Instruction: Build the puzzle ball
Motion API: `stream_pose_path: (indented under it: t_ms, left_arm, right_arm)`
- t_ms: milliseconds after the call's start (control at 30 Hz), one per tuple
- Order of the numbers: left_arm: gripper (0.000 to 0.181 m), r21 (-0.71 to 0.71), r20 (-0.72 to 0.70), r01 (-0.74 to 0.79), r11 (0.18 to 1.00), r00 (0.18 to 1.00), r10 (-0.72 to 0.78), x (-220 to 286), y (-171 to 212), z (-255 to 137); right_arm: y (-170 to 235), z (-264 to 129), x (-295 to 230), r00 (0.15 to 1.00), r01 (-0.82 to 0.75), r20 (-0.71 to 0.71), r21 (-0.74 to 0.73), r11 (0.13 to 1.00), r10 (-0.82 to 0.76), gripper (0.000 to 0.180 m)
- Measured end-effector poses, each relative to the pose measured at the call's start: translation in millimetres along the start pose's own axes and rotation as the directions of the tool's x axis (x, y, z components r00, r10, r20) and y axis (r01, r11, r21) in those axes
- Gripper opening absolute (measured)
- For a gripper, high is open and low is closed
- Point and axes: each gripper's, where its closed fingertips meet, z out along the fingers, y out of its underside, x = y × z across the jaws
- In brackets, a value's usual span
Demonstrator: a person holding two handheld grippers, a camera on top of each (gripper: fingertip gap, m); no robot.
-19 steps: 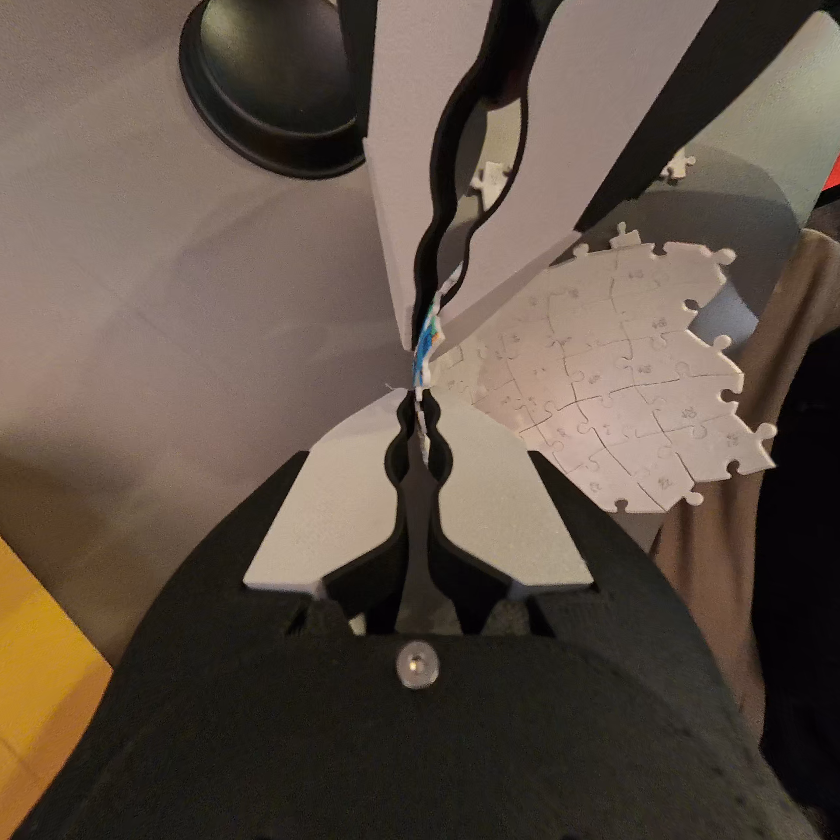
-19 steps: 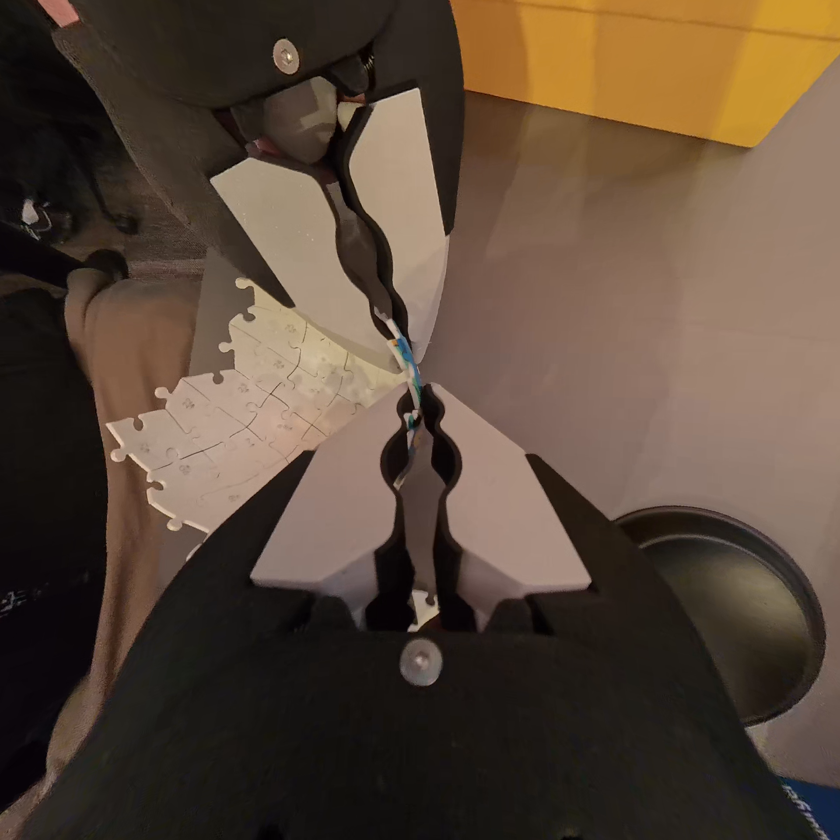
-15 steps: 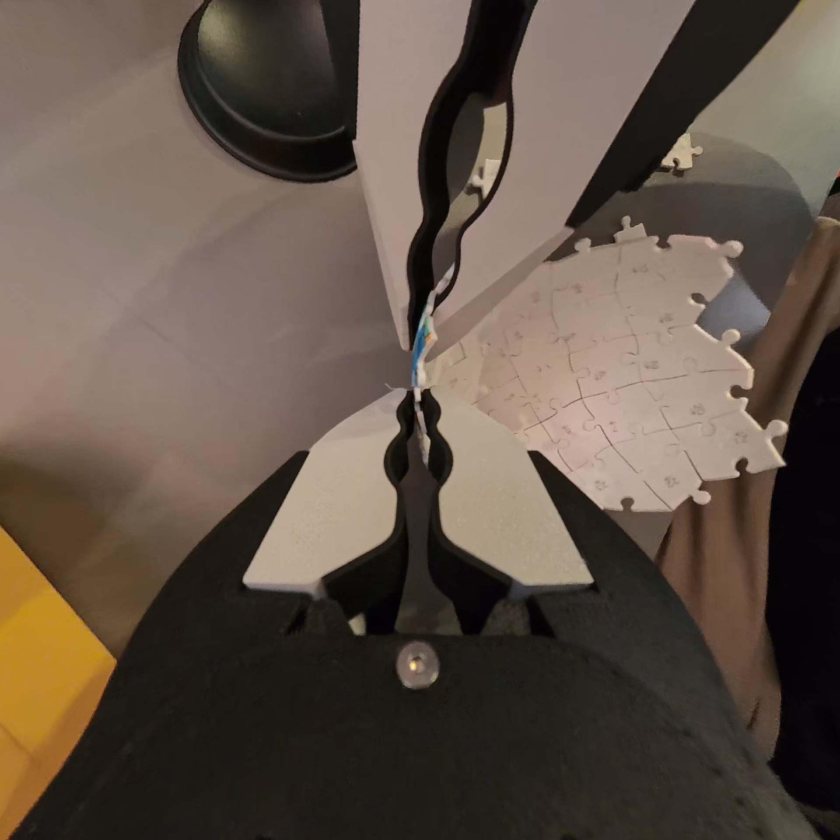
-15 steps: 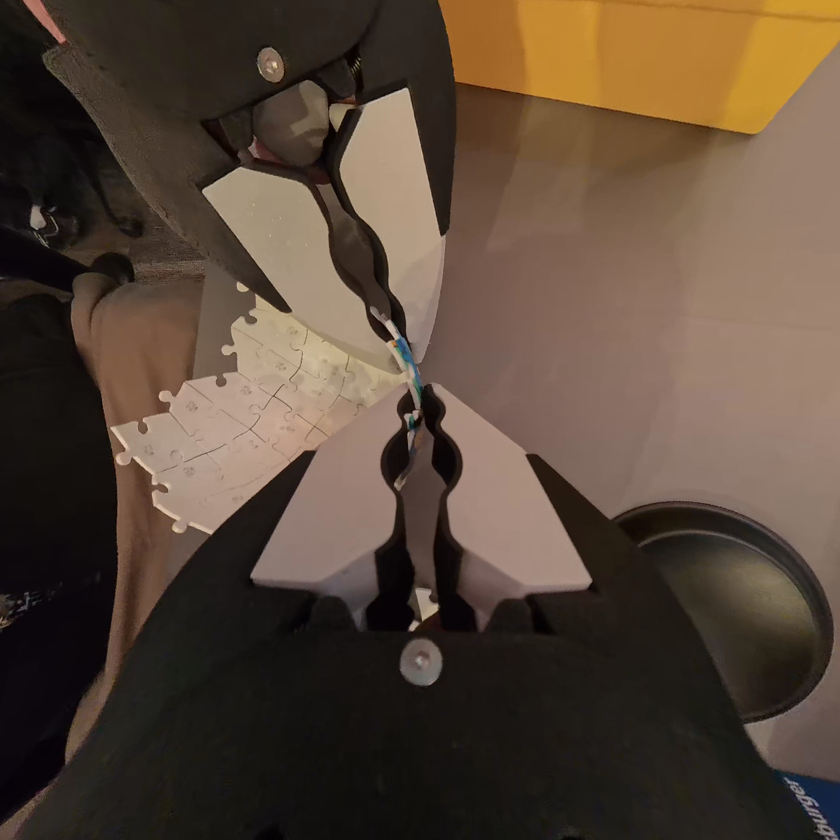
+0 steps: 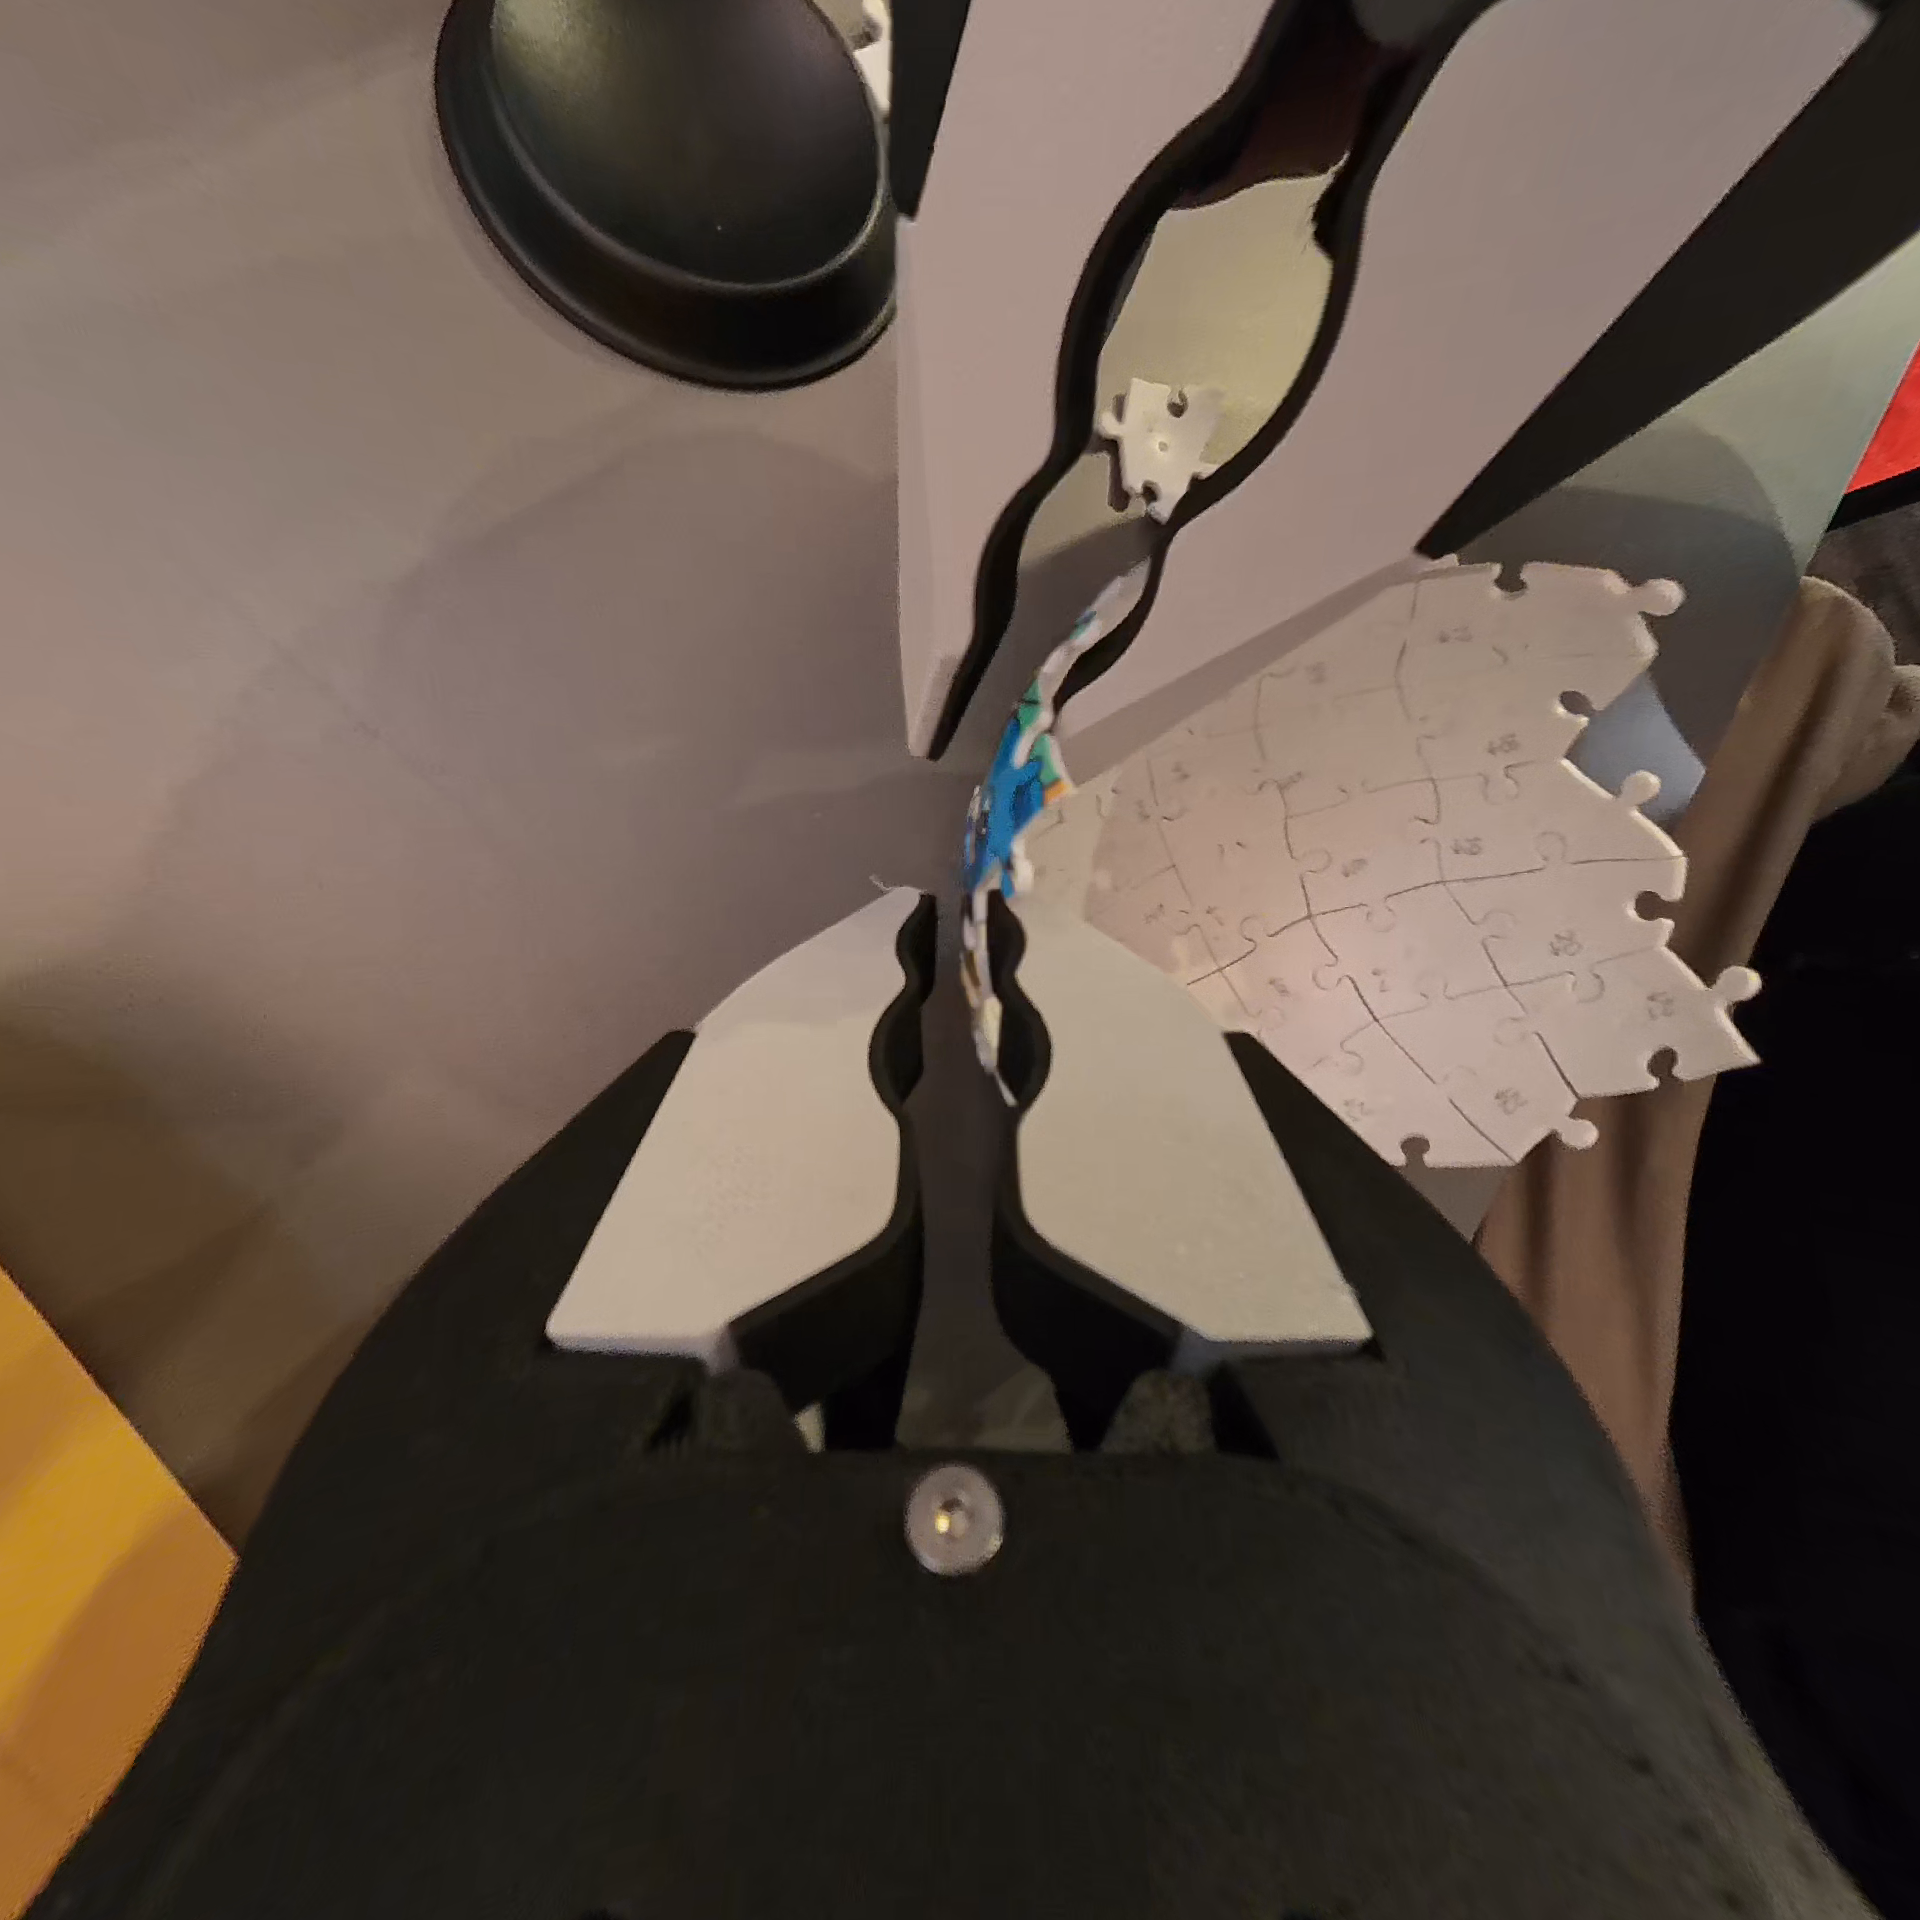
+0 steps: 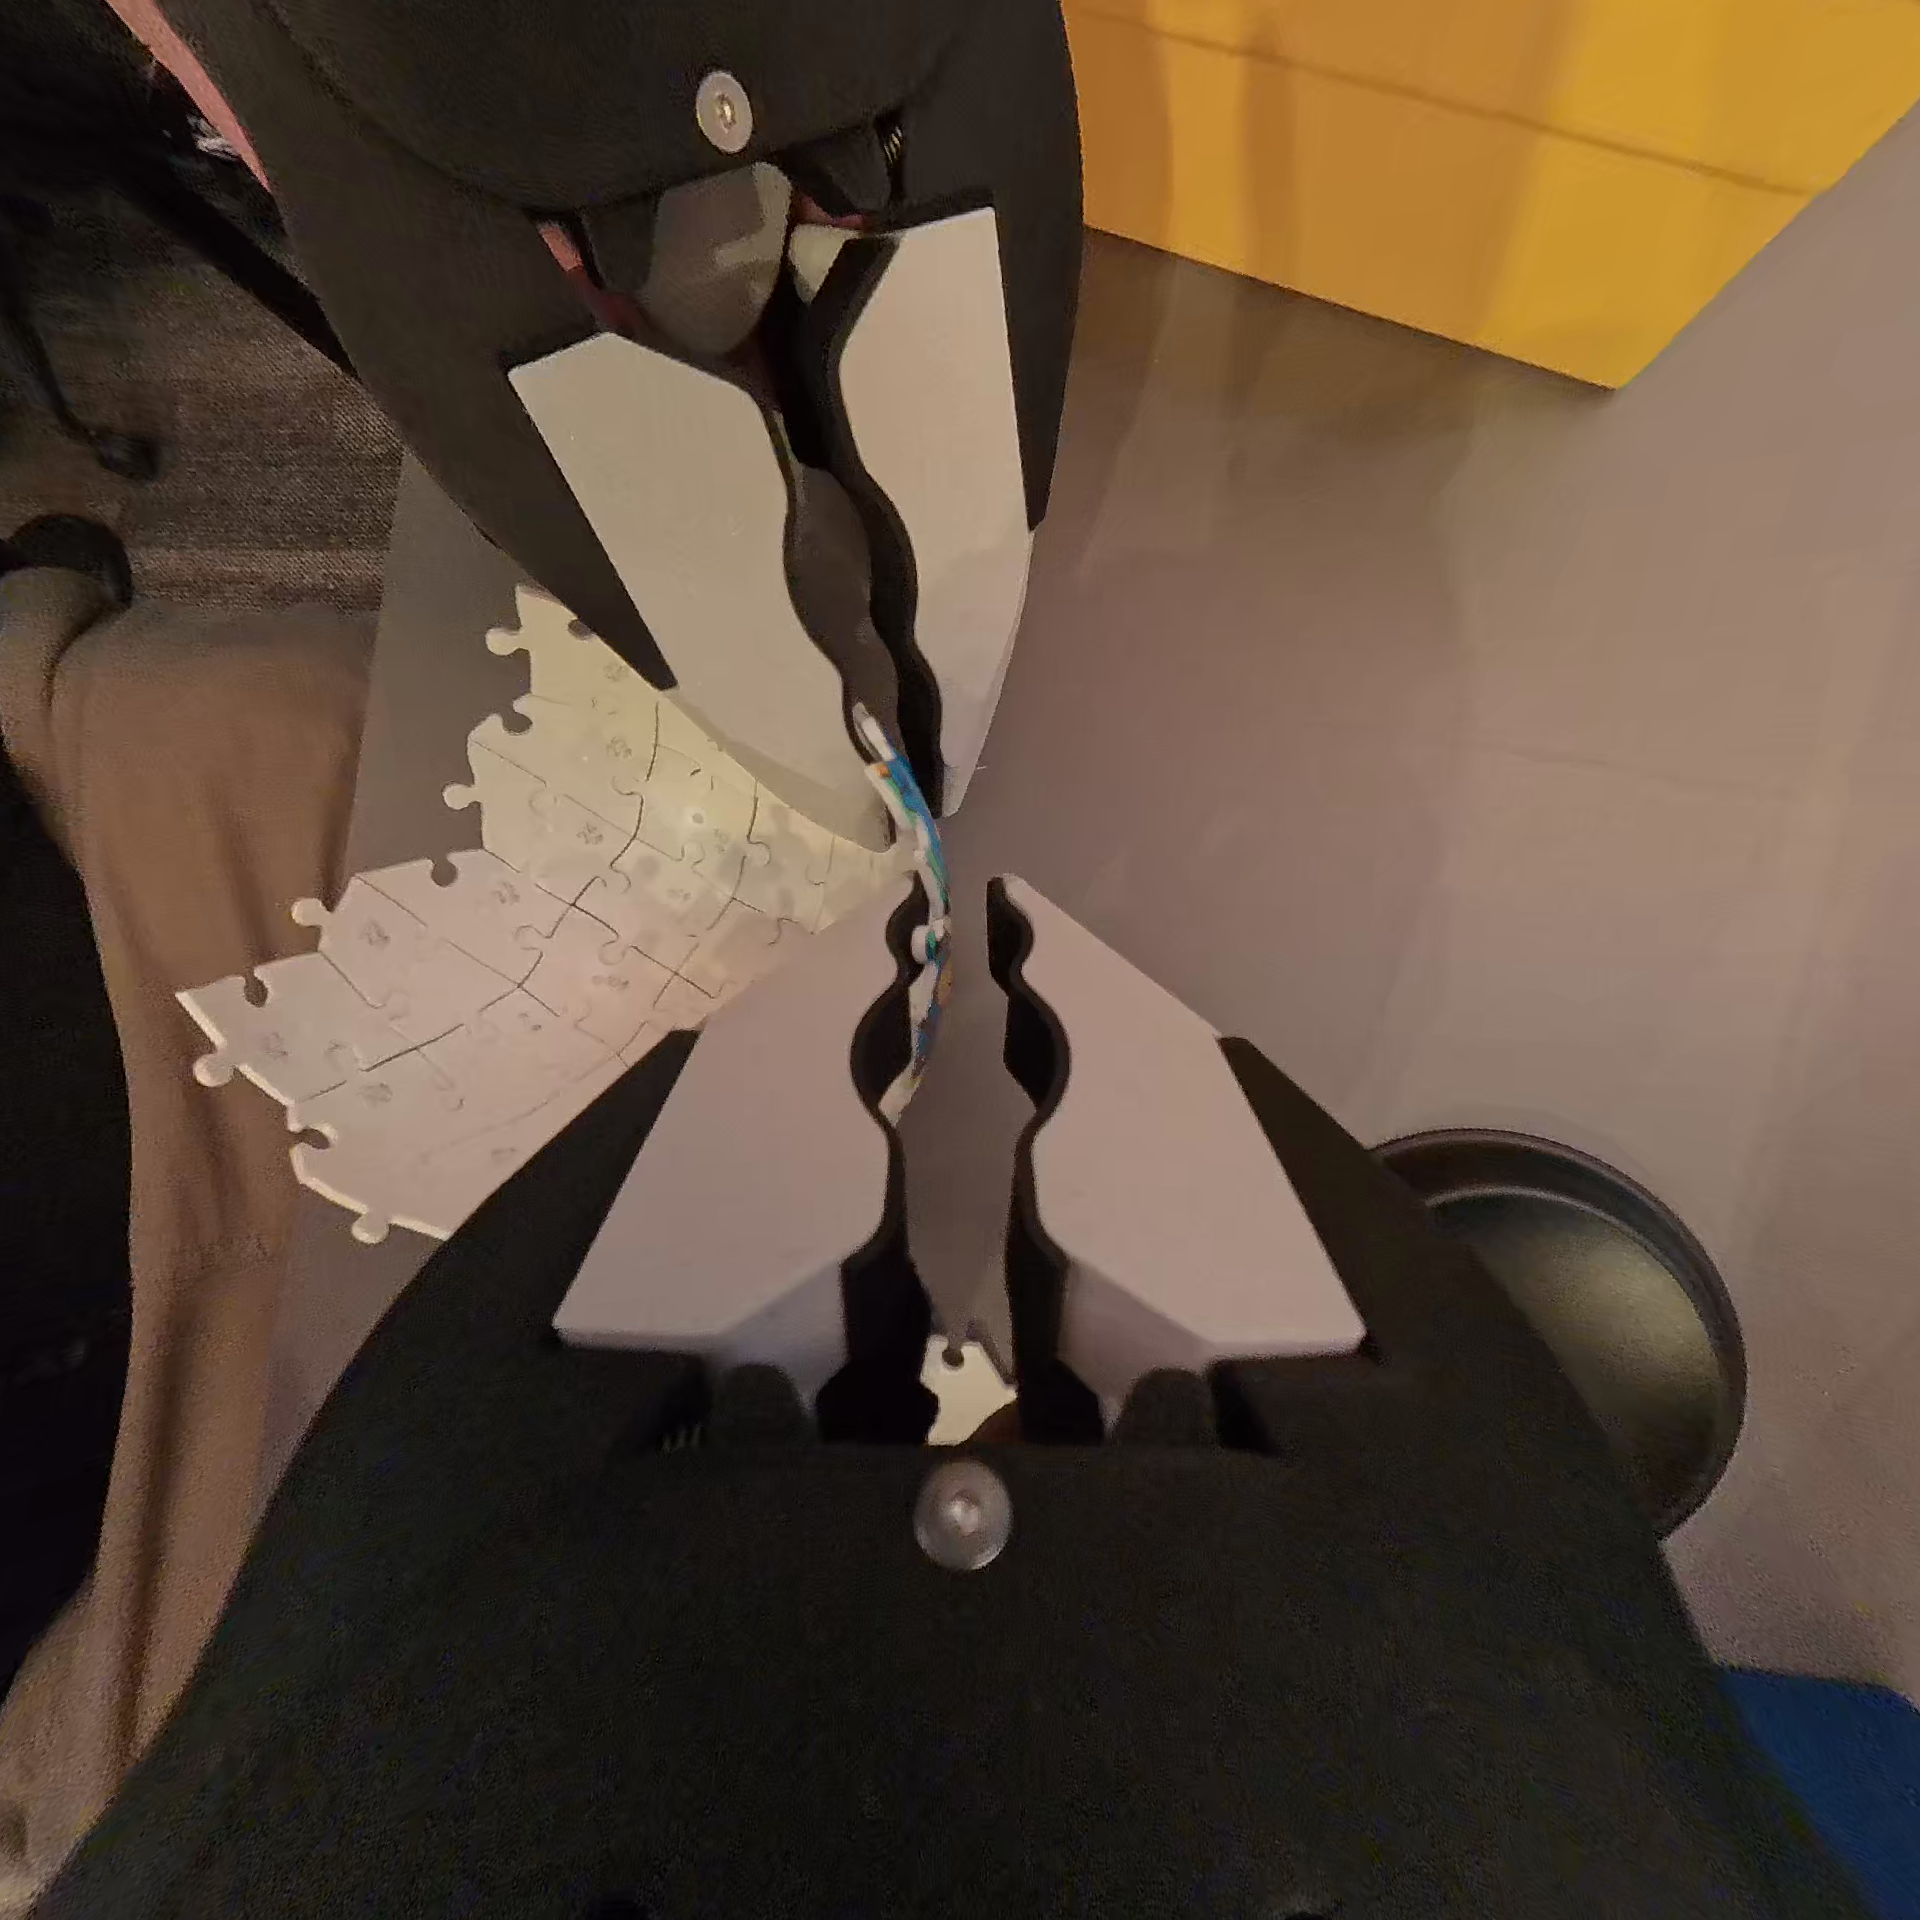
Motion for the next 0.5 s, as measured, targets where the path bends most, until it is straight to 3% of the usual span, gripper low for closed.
stream_pose_path:
  t_ms: [33, 500]
  left_arm:
    - [0.011, 0.0, -0.005, 0.003, 1.0, 1.0, -0.003, 1, 0, 0]
    - [0.019, 0.042, -0.058, 0.044, 0.998, 0.997, -0.041, 7, -2, -7]
  right_arm:
    - [0, 0, 0, 1.0, -0.001, -0.001, 0.0, 1.0, 0.001, 0.008]
    - [-2, -27, 1, 0.999, -0.015, -0.049, 0.063, 0.998, 0.018, 0.024]
